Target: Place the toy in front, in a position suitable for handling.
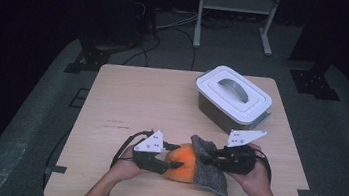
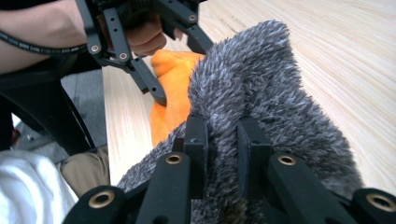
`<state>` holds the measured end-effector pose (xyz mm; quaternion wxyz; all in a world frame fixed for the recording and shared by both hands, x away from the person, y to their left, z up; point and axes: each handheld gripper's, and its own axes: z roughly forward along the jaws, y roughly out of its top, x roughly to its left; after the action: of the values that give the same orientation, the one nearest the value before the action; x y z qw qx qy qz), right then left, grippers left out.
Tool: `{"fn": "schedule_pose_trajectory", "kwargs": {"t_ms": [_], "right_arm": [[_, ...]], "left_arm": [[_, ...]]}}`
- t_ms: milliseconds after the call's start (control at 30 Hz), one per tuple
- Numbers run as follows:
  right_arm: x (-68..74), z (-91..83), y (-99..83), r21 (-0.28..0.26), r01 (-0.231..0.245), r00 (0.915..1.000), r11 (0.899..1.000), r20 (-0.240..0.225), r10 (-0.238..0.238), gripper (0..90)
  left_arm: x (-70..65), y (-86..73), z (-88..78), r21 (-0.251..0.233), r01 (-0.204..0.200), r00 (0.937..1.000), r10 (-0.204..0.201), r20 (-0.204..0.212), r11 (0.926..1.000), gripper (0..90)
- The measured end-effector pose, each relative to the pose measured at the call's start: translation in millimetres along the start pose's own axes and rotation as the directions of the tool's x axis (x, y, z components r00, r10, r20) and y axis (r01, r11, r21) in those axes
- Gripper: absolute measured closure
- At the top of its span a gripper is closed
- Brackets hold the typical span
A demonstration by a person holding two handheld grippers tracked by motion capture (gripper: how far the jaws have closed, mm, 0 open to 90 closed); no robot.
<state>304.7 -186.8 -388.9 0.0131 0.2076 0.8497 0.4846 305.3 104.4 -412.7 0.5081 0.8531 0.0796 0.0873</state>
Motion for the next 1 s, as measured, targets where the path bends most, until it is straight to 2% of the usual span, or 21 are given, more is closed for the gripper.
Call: {"fn": "schedule_pose_trajectory", "kwargs": {"t_ms": [67,133,267,333,367,467,567,633,733,867,1000], "right_arm": [[2.6,-1.9,2.6,0.001,0.009,0.9999,1.0,0.014,-0.009,76.0],[7.8,-2.1,8.4,-0.021,0.025,0.9997,0.999,-0.001,-0.025,76.0],[14.8,-0.2,15.5,-0.027,0.057,0.9983,0.998,-0.011,-0.058,75.9],[12.1,-0.5,12.7,-0.014,0.05,0.9987,0.999,-0.008,-0.051,76.0],[9.7,-1.4,10.5,0.001,0.044,0.999,0.999,0.008,-0.044,76.0],[8.4,-4.4,10.0,-0.01,0.029,0.9995,1.0,0.011,-0.029,76.0],[15.8,-2.6,16.3,-0.029,0.05,0.9988,0.998,-0.001,-0.05,76.0],[23.3,1.2,21.6,-0.027,0.078,0.9969,0.997,-0.01,-0.078,76.0],[27.7,4.9,22.8,-0.009,0.094,0.9954,0.996,-0.015,-0.094,76.0],[19.5,1.7,17.6,-0.007,0.068,0.9976,0.998,-0.007,-0.068,76.0],[6.3,-1.6,7.8,-0.013,0.018,0.9998,1.0,-0.003,-0.018,76.0]], "left_arm": [[-0.6,1.9,2.1,-0.002,0.0,1.0,0.0,0.003,1.0,45.9],[-2.6,3.9,4.7,-0.007,-0.011,0.9998,0.012,0.013,0.9999,45.3],[-7.9,7.9,7.5,-0.001,-0.042,0.9989,0.042,0.019,0.9991,45.1],[-7.1,6.3,6.5,-0.005,-0.029,0.9994,0.029,0.02,0.9996,45.2],[-6.8,6.0,6.2,-0.006,-0.024,0.9995,0.024,0.023,0.9997,45.1],[-6.8,7.2,7.4,-0.004,-0.032,0.9992,0.032,0.024,0.9995,44.9],[-10.1,10.8,11.4,-0.01,-0.041,0.9986,0.042,0.031,0.9991,44.6],[-12.7,13.2,13.4,-0.011,-0.055,0.998,0.055,0.032,0.9984,44.3],[-14.6,13.2,14.6,-0.006,-0.068,0.997,0.068,0.037,0.9977,44.0],[-12.6,11.0,11.9,0.0,-0.065,0.9972,0.065,0.037,0.9979,44.6],[-9.9,8.1,10.1,0.005,-0.055,0.9976,0.055,0.042,0.9985,44.5]]}}
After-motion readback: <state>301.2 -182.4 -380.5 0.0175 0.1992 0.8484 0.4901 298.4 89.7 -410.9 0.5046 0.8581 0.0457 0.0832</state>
